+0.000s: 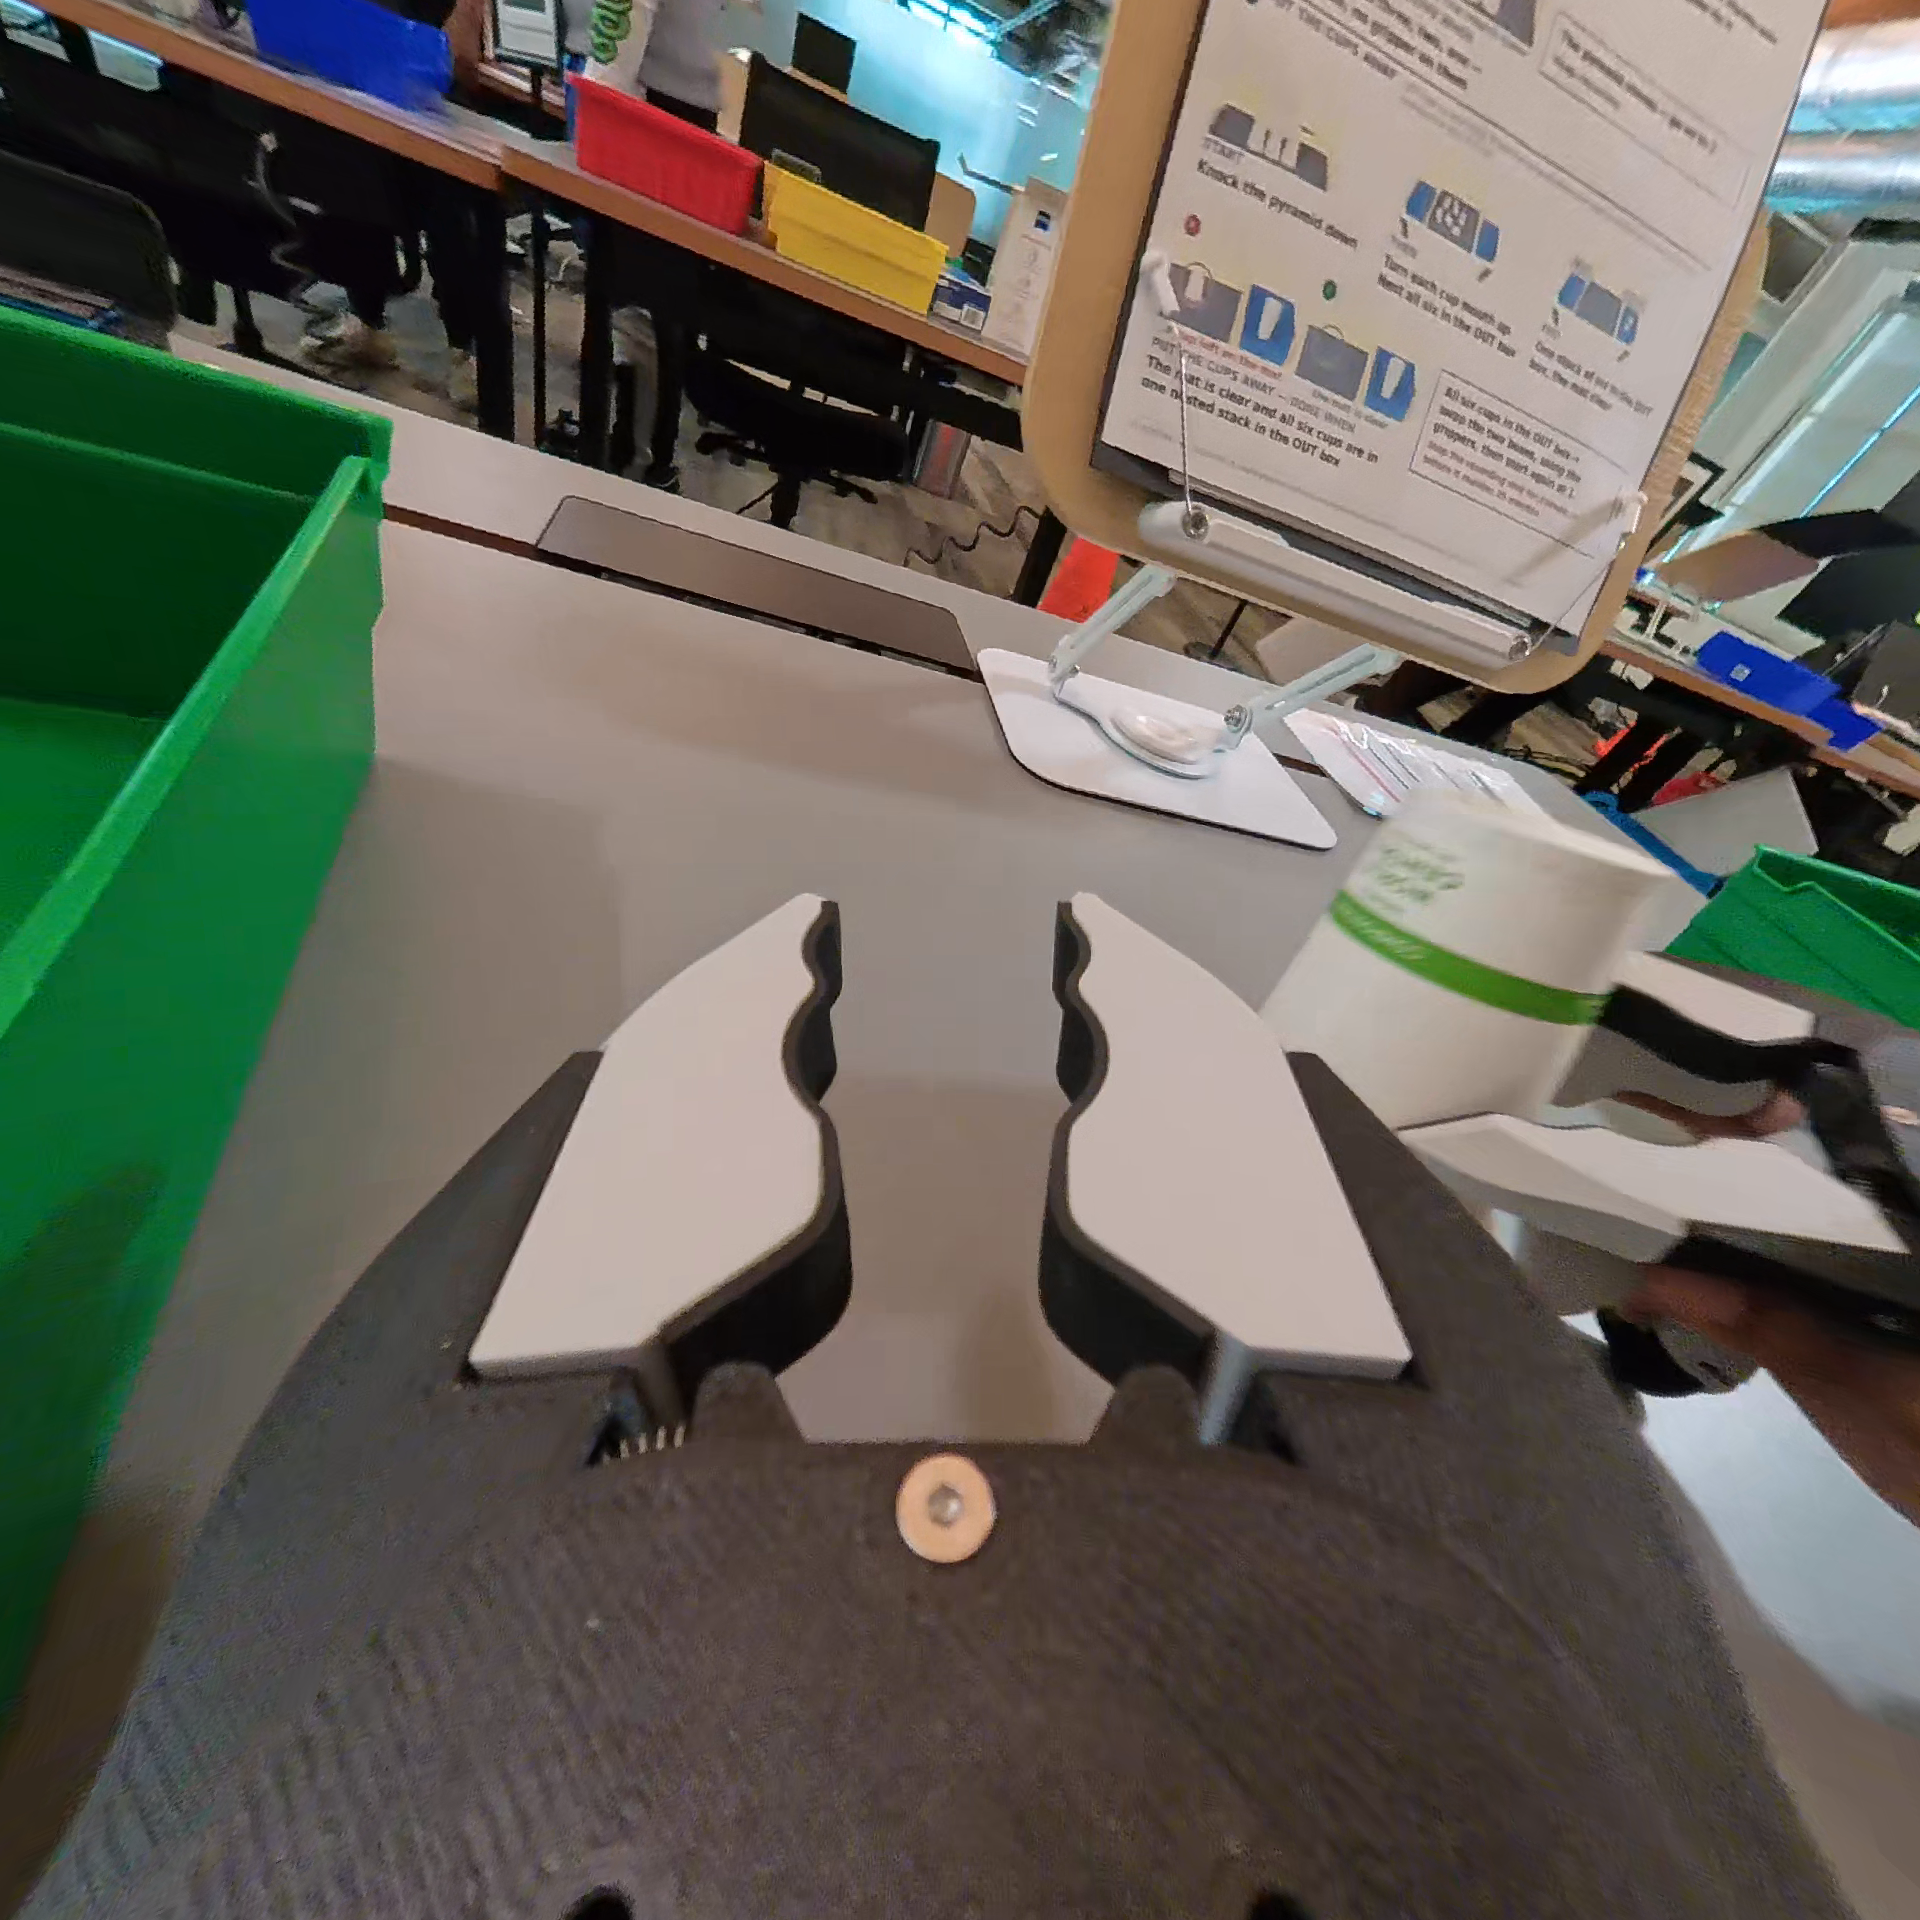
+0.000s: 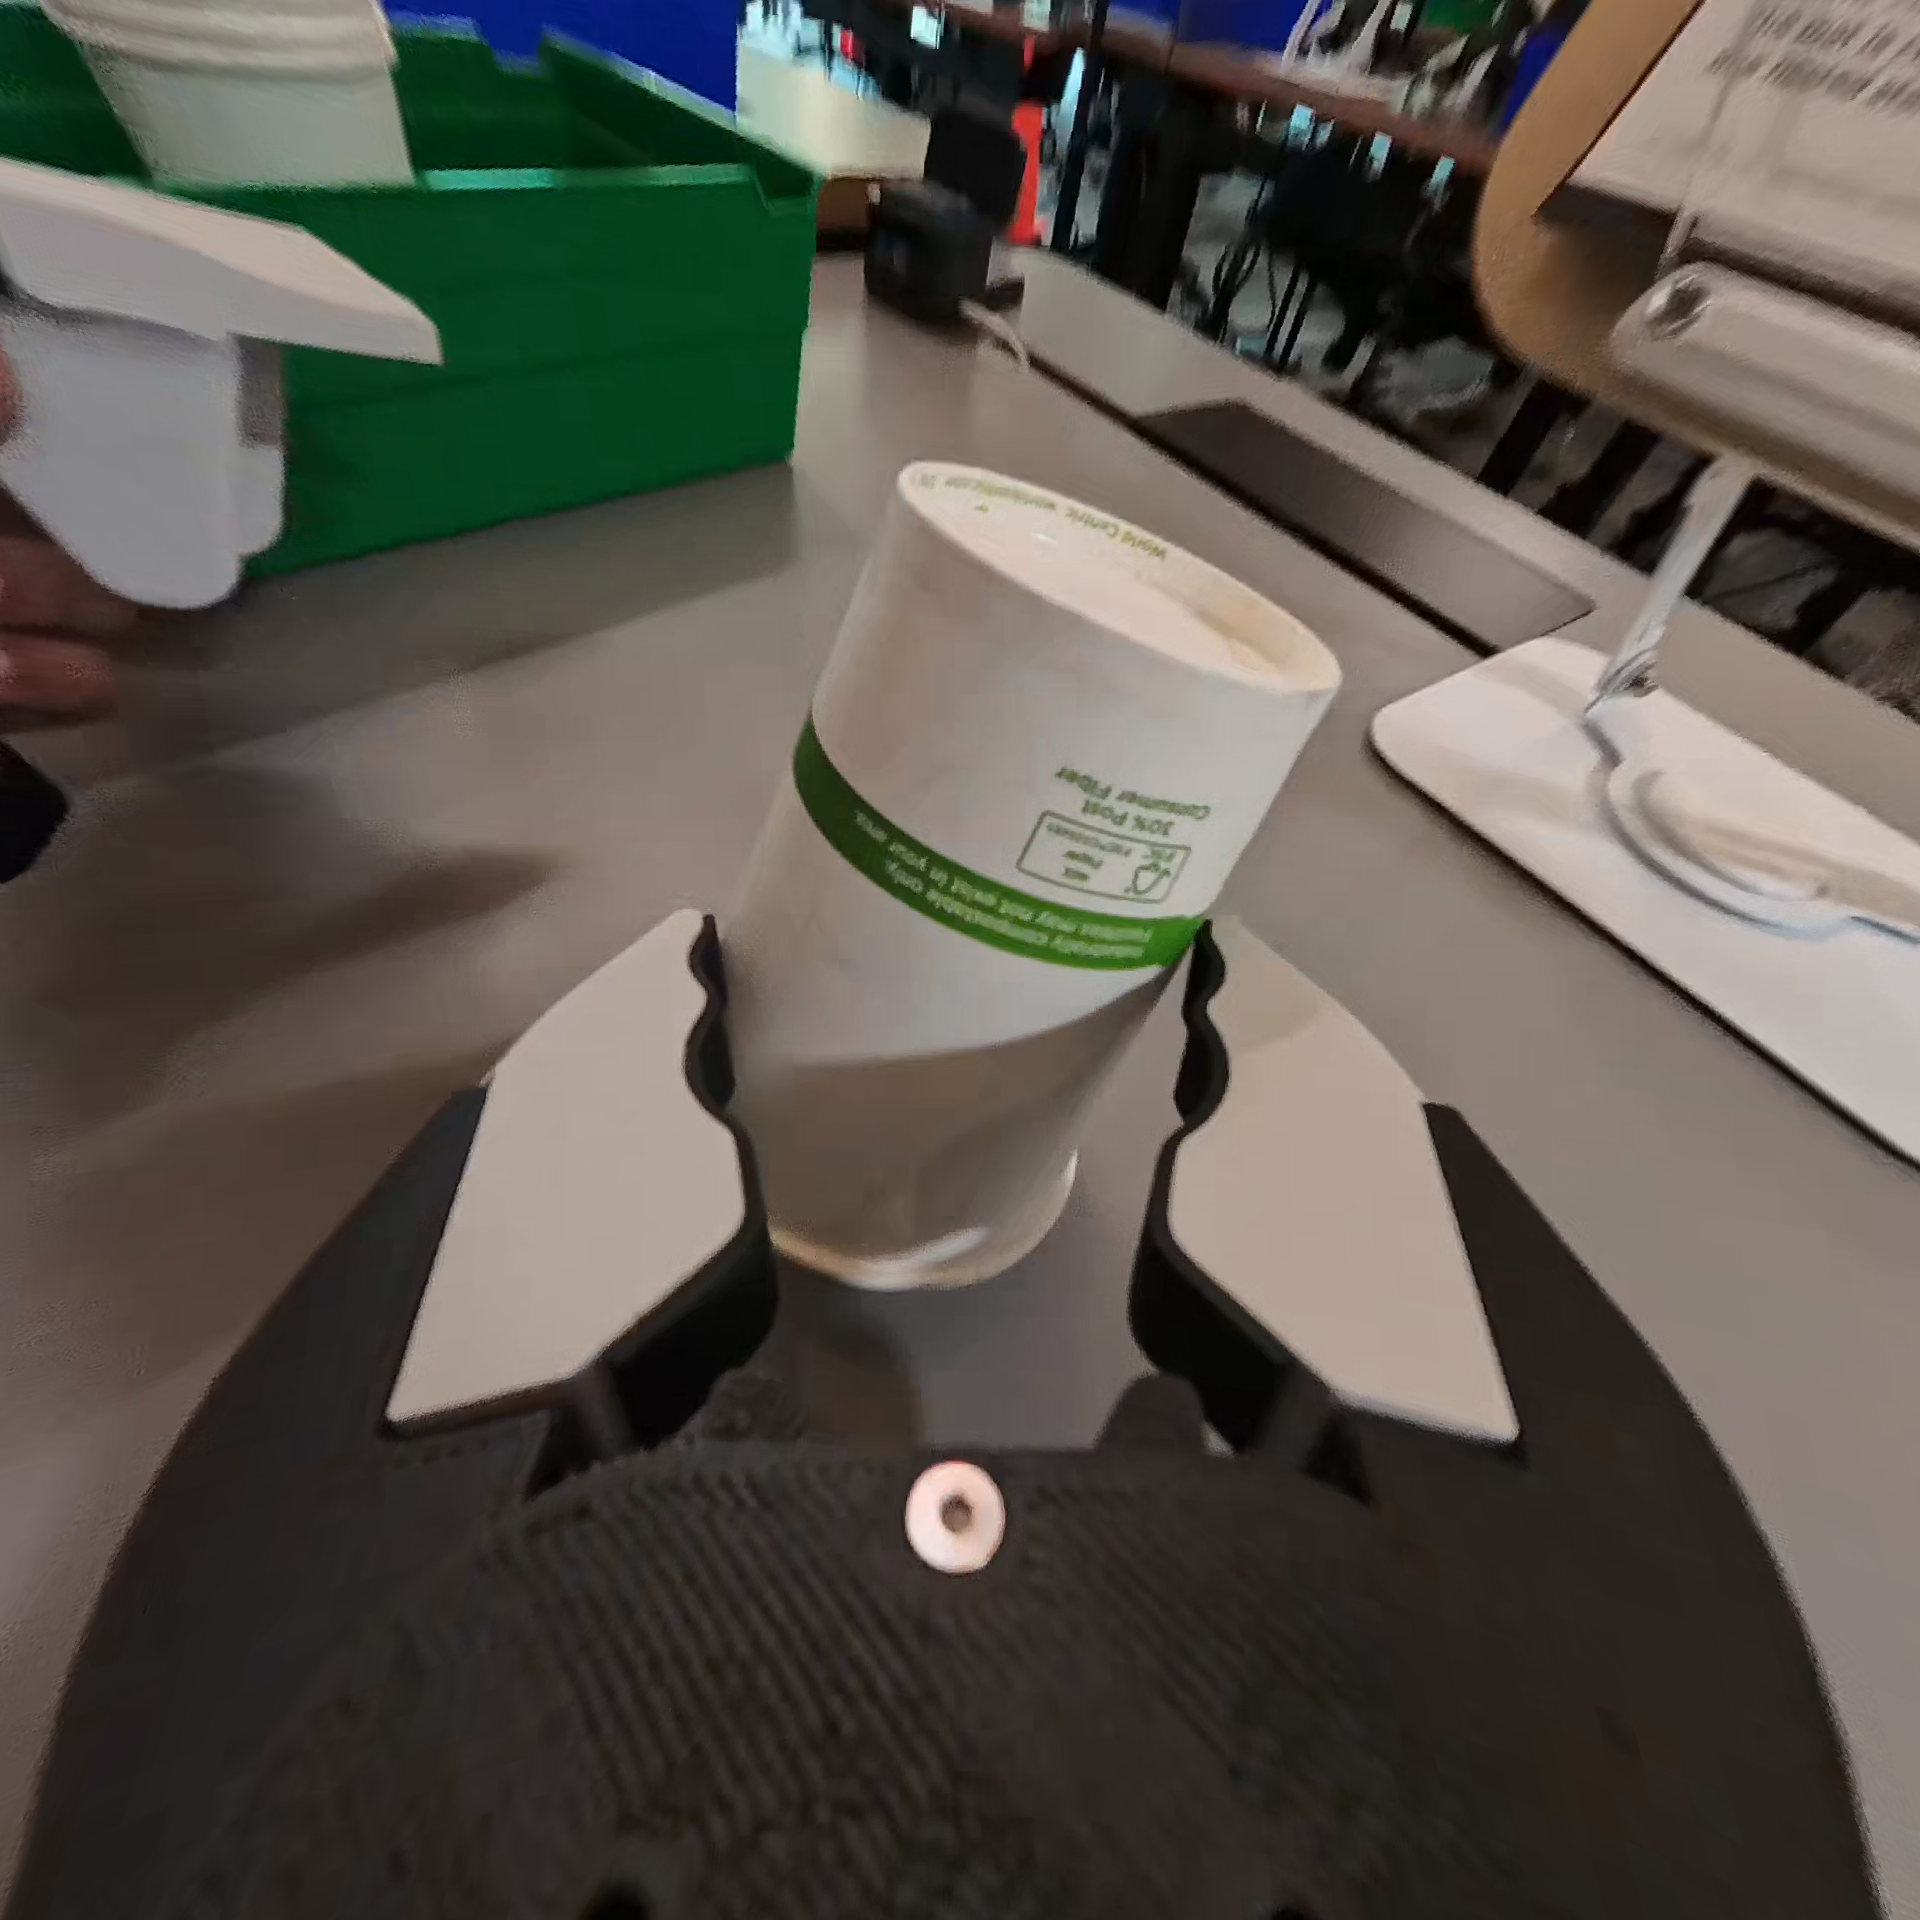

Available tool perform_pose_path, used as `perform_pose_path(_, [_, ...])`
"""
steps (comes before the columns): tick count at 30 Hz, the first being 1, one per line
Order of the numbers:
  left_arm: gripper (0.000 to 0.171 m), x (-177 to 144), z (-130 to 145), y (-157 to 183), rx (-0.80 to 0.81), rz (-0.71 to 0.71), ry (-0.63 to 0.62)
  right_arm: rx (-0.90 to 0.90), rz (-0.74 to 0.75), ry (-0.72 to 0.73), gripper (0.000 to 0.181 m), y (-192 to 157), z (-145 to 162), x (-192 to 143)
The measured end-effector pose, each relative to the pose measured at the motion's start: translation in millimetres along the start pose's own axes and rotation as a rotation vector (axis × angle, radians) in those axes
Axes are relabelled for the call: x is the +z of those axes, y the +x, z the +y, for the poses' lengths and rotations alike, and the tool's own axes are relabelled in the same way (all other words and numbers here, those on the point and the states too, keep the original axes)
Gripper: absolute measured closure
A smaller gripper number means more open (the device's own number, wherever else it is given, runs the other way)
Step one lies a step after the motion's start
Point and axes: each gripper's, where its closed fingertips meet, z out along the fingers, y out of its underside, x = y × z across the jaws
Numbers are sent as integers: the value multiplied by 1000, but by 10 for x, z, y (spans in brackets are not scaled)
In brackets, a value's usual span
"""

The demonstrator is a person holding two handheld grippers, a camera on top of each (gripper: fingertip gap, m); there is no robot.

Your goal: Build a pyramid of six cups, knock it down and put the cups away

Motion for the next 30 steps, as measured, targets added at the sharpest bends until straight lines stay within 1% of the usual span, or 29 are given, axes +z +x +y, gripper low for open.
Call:
perform_pose_path(3, [132, 25, 25, -21, 12, 10, -8, -20, -24, -83, 96, -49, 43, 210])
perform_pose_path(6, [132, 58, 62, -51, 58, 3, -22, -75, -36, -157, 98, -106, 134, 300])
perform_pose_path(8, [132, 73, 68, -70, 78, -2, -22, -123, -40, -179, 98, -143, 179, 289])
perform_pose_path(11, [132, 79, 75, -82, 100, -2, -23, -144, -42, -144, 99, -154, 153, 223])
perform_pose_path(15, [131, 82, 93, -69, 145, 0, -30, -93, -78, -135, 93, -162, 157, 149])
perform_pose_path(18, [130, 69, 74, -36, 203, -3, -21, -33, -100, -168, 84, -148, 215, 68])
perform_pose_path(20, [129, 38, 44, -3, 246, -10, -8, 1, -103, -175, 81, -124, 223, -41])
perform_pose_path(22, [125, -40, -2, 31, 271, -31, -3, 41, -93, -144, 82, -84, 166, -212])
perform_pose_path(24, [118, -217, -134, 126, 227, -34, 22, 90, -86, -92, 83, -54, 82, -452])
perform_pose_path(25, [117, -340, -216, 170, 227, -32, 43, 113, -85, -66, 84, -54, 66, -594])
perform_pose_path(26, [117, -472, -296, 138, 259, -70, 69, 135, -81, -41, 86, -58, 70, -744])
perform_pose_path(28, [117, -741, -428, -118, 388, -230, 127, 179, -69, 1, 90, -81, 126, -1037])
perform_pose_path(29, [117, -852, -462, -285, 455, -306, 138, 203, -67, 15, 92, -101, 163, -1168])
perform_pose_path(30, [119, -925, -461, -451, 503, -361, 119, 229, -69, 27, 94, -124, 197, -1286])
